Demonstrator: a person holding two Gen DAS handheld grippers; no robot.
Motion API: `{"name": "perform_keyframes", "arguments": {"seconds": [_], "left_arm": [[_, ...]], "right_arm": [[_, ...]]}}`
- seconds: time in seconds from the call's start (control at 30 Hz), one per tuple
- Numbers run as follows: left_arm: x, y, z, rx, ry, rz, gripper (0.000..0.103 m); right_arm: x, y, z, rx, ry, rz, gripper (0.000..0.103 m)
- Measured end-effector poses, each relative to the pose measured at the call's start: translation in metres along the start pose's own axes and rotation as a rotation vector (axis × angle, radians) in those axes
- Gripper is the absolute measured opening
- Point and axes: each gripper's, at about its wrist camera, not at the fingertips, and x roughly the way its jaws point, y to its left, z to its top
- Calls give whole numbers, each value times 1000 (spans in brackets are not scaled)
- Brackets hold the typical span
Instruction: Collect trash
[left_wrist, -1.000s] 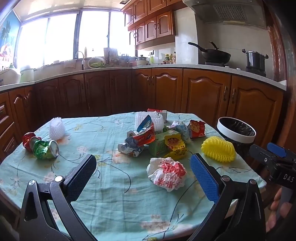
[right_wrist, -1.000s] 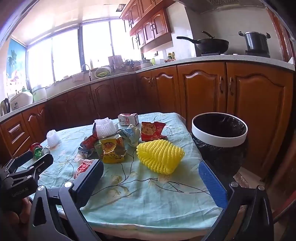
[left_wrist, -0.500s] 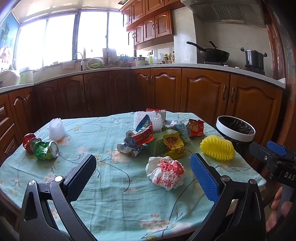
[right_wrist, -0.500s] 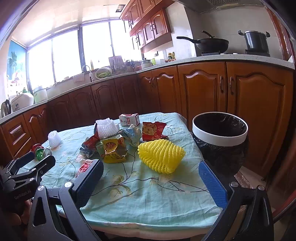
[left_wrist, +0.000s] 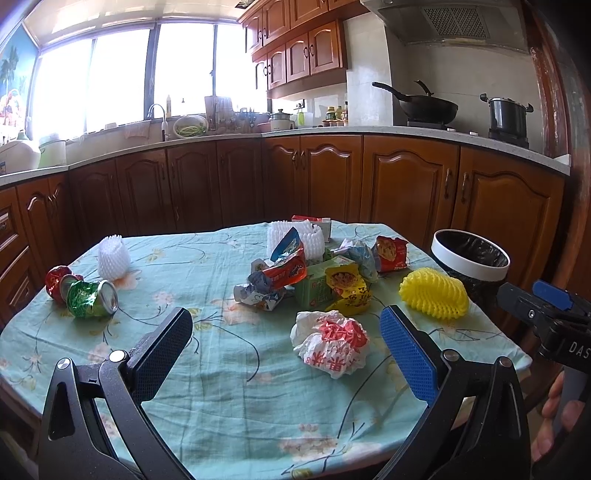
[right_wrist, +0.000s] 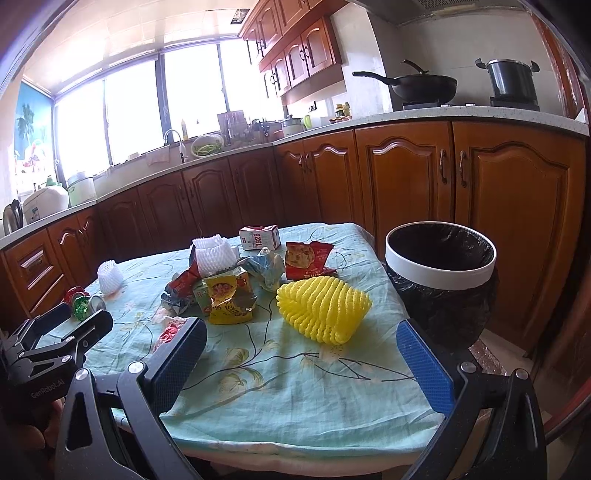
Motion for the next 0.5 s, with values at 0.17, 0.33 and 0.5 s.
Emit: {"name": "perform_keyframes", "arguments": {"seconds": [0.17, 0.33, 0.5], "left_arm": [[1, -1, 0, 0, 2, 1, 103], [2, -1, 0, 2, 2, 1, 103], [2, -3, -1, 4, 4, 0, 103]], "right_arm": [[1, -1, 0, 2, 0, 1, 103], [2, 0, -1, 4, 2, 3, 103], [1, 0, -1, 4, 1, 4, 103]]}}
